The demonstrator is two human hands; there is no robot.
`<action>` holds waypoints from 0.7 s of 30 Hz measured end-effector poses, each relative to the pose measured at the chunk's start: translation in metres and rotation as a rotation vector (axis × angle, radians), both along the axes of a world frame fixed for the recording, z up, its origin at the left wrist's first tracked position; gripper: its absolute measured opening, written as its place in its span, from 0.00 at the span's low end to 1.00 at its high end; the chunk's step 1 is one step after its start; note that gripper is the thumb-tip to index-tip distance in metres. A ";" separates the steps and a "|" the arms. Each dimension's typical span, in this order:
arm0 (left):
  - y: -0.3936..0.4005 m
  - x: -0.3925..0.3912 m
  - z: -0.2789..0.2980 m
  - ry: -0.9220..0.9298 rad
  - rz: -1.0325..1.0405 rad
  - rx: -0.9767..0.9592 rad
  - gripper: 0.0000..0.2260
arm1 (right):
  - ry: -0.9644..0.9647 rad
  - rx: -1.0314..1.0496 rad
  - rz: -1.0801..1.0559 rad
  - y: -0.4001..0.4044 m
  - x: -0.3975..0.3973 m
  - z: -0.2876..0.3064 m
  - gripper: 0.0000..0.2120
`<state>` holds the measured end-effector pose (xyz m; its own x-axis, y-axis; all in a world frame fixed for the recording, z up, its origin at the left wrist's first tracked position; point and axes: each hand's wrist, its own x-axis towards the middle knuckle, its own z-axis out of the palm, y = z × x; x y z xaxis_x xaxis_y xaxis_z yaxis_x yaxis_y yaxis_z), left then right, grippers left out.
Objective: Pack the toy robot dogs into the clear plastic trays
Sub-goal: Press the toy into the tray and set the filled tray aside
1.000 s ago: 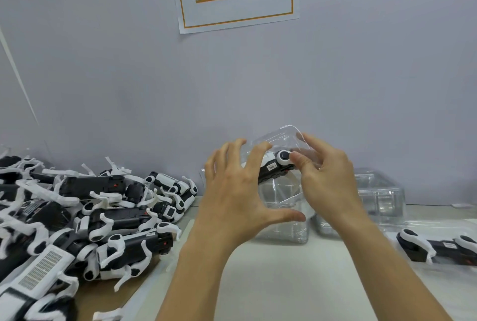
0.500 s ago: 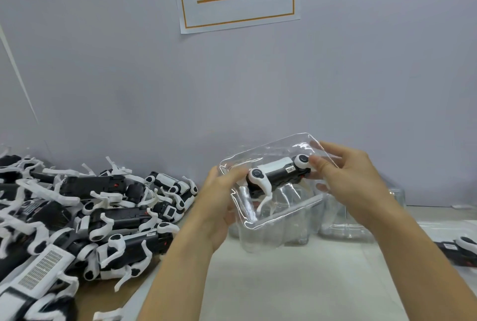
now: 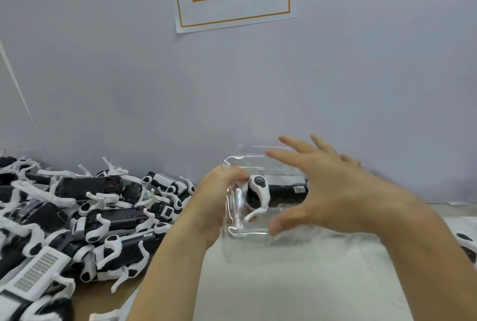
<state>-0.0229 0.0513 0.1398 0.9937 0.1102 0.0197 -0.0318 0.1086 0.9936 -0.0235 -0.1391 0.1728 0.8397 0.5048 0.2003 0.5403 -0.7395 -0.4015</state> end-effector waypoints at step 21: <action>-0.009 0.011 -0.017 -0.015 0.021 -0.045 0.19 | -0.030 -0.159 -0.103 -0.044 0.017 0.012 0.58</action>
